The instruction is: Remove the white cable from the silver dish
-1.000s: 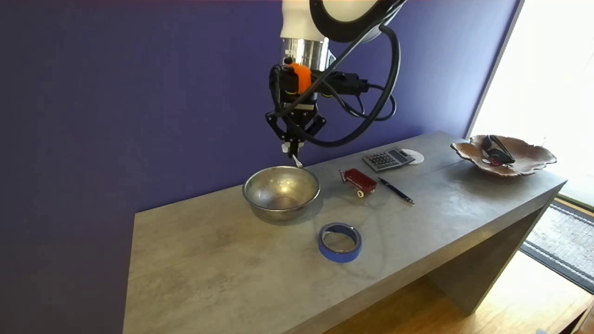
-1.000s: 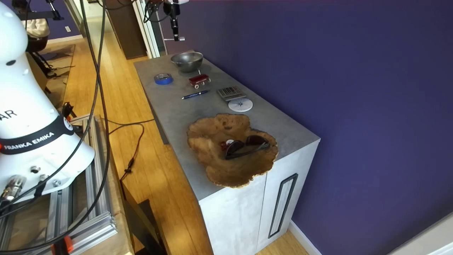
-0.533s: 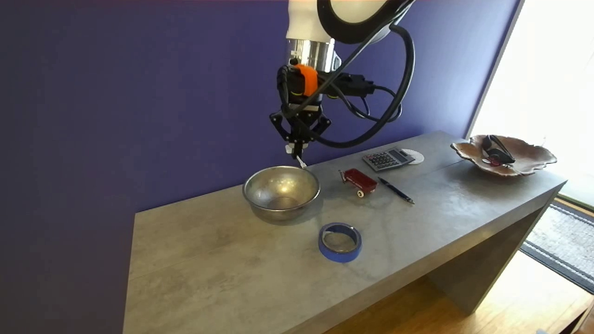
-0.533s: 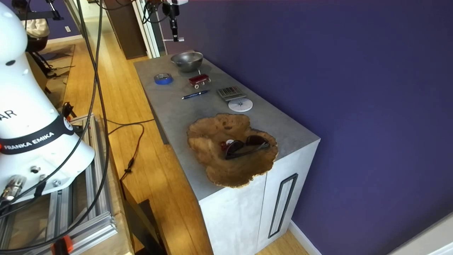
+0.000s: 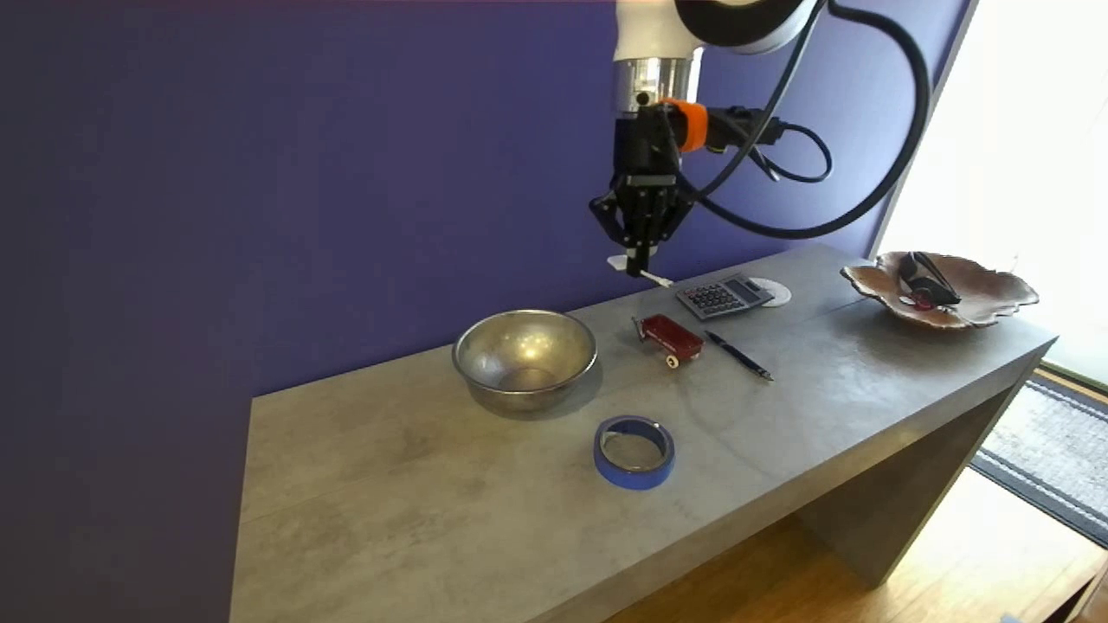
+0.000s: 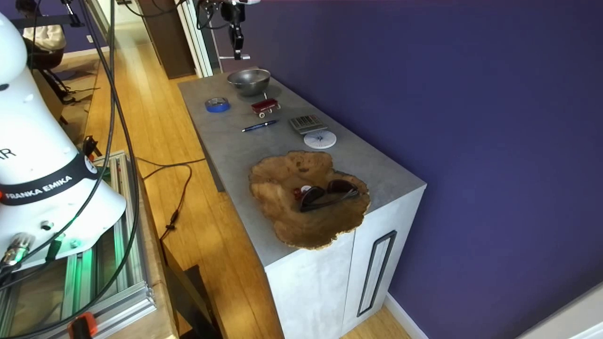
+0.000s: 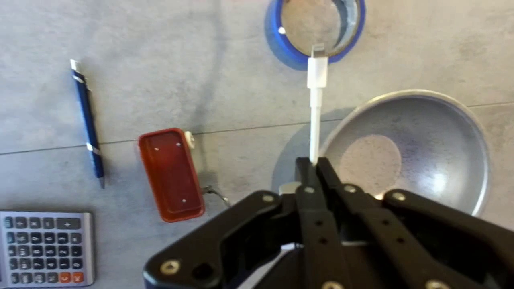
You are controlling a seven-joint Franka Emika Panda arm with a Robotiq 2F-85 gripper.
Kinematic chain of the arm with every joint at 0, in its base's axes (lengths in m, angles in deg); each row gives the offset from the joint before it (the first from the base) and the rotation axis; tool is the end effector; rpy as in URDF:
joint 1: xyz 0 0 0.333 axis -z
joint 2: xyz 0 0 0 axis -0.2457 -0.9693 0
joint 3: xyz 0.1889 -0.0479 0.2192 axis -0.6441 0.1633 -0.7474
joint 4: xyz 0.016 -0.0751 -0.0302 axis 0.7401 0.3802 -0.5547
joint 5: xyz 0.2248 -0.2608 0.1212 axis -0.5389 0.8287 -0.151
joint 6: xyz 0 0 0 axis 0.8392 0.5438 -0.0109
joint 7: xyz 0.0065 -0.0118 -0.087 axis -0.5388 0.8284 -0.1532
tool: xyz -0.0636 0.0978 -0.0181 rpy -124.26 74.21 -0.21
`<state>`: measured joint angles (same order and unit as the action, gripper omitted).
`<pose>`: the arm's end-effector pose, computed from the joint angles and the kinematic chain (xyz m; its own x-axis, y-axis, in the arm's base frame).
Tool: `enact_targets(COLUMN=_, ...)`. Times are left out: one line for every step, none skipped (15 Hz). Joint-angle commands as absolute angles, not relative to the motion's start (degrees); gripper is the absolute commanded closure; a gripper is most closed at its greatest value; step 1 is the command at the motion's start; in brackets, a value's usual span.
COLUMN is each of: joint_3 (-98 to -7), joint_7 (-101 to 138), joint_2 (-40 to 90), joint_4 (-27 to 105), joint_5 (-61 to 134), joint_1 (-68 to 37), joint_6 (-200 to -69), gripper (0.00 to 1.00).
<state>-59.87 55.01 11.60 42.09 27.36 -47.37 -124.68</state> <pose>0.5159 0.3822 0.2872 0.9848 -0.1488 -0.0892 -0.1556 -0.9849 -0.0754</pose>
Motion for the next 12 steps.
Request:
enact_targets(joint_3=-63.4, joint_7=50.3, joint_2=21.2, joint_4=56.0, joint_5=27.2, joint_1=-42.0, joint_6=-120.8, gripper=0.99)
enact_targets(joint_3=-63.4, joint_7=51.3, joint_2=22.8, joint_4=59.0, joint_5=27.9, joint_1=-41.1, joint_6=-119.5, gripper=0.99)
enact_targets(joint_3=-63.0, joint_7=53.5, joint_2=24.6, joint_4=62.1, joint_5=27.7, joint_1=-40.1, joint_6=-120.5, gripper=0.99)
enact_targets(joint_3=-64.1, joint_7=52.8, joint_2=18.8, joint_4=53.8, joint_5=28.3, joint_1=-40.4, joint_6=-119.6, gripper=0.95)
enact_targets(joint_3=-64.1, joint_7=52.9, joint_2=20.3, joint_4=56.6, joint_5=28.3, joint_1=-39.5, joint_6=-119.7, gripper=0.95)
enact_targets(joint_3=-64.1, joint_7=52.8, joint_2=21.4, joint_4=58.5, joint_5=28.2, joint_1=-38.9, joint_6=-119.7, gripper=0.95)
enact_targets(joint_3=-64.2, joint_7=52.8, joint_2=22.1, joint_4=59.6, joint_5=28.2, joint_1=-38.6, joint_6=-119.7, gripper=0.95)
enact_targets(joint_3=-64.0, joint_7=51.5, joint_2=20.5, joint_4=58.0, joint_5=29.9, joint_1=-38.7, joint_6=-120.0, gripper=0.99)
enact_targets(joint_3=-63.6, joint_7=51.9, joint_2=19.1, joint_4=56.7, joint_5=32.8, joint_1=-39.1, joint_6=-119.0, gripper=0.99)
enact_targets(joint_3=-63.3, joint_7=50.6, joint_2=17.0, joint_4=55.3, joint_5=35.9, joint_1=-39.1, joint_6=-117.7, gripper=0.99)
enact_targets(joint_3=-63.1, joint_7=49.1, joint_2=15.3, joint_4=54.2, joint_5=38.3, joint_1=-39.0, joint_6=-117.0, gripper=0.99)
enact_targets(joint_3=-63.2, joint_7=46.8, joint_2=13.9, joint_4=53.7, joint_5=39.7, joint_1=-38.7, joint_6=-117.1, gripper=0.99)
